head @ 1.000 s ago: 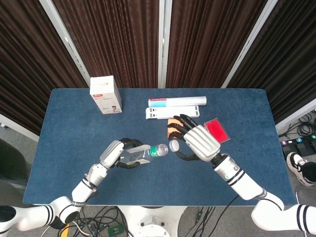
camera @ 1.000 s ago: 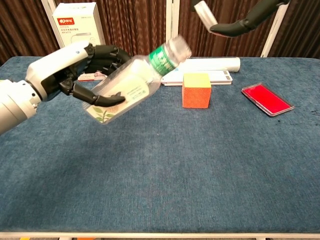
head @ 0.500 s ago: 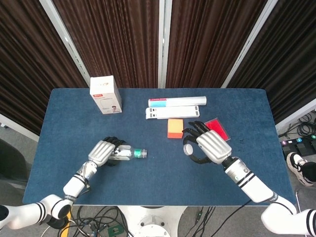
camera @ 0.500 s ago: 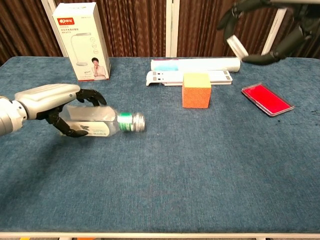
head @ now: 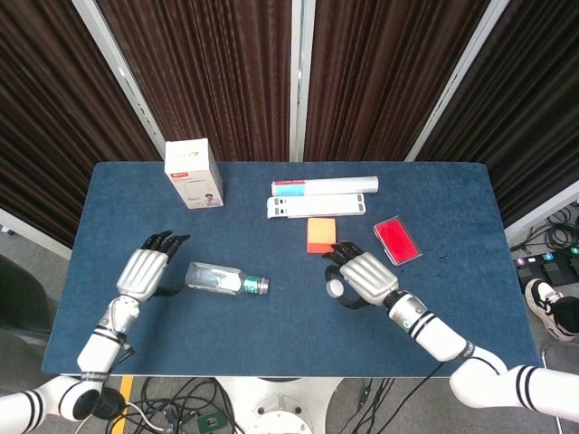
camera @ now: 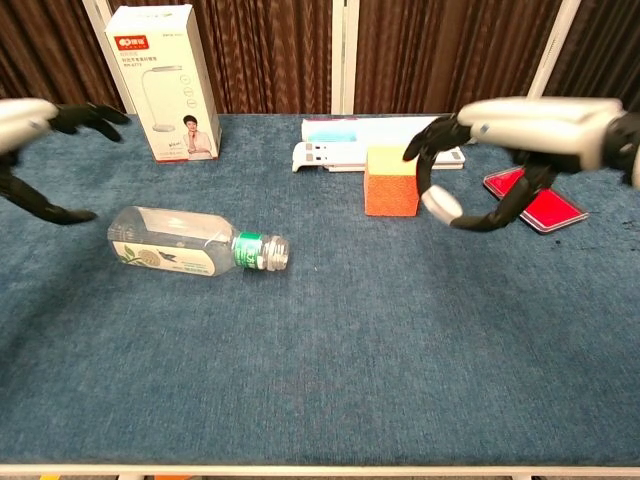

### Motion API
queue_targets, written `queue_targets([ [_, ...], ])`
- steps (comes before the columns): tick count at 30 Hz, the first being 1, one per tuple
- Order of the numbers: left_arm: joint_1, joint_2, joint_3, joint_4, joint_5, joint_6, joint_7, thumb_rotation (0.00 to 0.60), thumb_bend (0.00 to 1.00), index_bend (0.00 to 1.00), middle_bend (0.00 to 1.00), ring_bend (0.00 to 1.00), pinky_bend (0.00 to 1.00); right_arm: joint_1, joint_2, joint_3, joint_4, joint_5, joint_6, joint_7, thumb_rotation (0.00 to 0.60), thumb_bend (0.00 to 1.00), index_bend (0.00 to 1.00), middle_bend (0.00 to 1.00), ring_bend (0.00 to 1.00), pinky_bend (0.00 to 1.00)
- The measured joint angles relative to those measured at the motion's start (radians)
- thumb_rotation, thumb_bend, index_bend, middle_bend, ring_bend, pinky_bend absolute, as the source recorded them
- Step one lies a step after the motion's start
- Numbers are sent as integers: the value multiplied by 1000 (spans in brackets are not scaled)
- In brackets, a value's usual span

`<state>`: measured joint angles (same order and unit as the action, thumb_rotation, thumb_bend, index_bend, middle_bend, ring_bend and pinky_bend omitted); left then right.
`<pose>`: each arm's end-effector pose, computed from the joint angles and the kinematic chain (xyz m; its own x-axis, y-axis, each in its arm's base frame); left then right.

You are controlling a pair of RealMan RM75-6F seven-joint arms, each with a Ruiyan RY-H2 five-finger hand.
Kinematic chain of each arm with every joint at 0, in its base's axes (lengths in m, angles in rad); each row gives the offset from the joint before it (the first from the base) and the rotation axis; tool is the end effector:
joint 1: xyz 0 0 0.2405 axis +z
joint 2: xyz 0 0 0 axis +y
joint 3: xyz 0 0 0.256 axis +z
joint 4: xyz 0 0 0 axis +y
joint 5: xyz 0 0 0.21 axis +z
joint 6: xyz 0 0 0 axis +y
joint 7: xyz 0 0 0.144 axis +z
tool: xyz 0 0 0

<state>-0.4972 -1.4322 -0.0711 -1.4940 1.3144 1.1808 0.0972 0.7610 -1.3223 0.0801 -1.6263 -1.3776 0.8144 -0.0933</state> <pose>-0.2302 0.2923 0.0342 0.3290 0.1906 0.9249 0.9284 -0.2446 -0.2798 -0.1475 -0.3161 0.0132 0.5152 -0.3774 0.7695 -0.7846 -0.5690 0.2463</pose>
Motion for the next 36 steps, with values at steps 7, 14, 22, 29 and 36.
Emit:
queue_targets([
  [7,66,63,14,-34,33,64,-49,600,186,101,144,62,123,18,-137,-13,149,24,-18,-67,600,392,154,67,0,0],
  [14,105,102,9,-11,0,73,-85,600,180,103,145,62,123,-7,-103,-15,131,20,40,-73,600,395,73,50,0,0],
  [22,214,188,15,76,4,187,-151,600,182,122,155,63,101,-183,108,-32,37,-43,330,31,600,399,40,28,0,0],
  [29,315,221,44,167,26,268,-240,600,182,133,154,62,89,-408,257,-81,-28,-80,590,168,600,402,17,3,0,0],
  [36,408,260,86,58,73,372,-198,600,182,133,154,63,87,-571,310,-146,-41,-172,746,286,600,405,16,1,0,0],
])
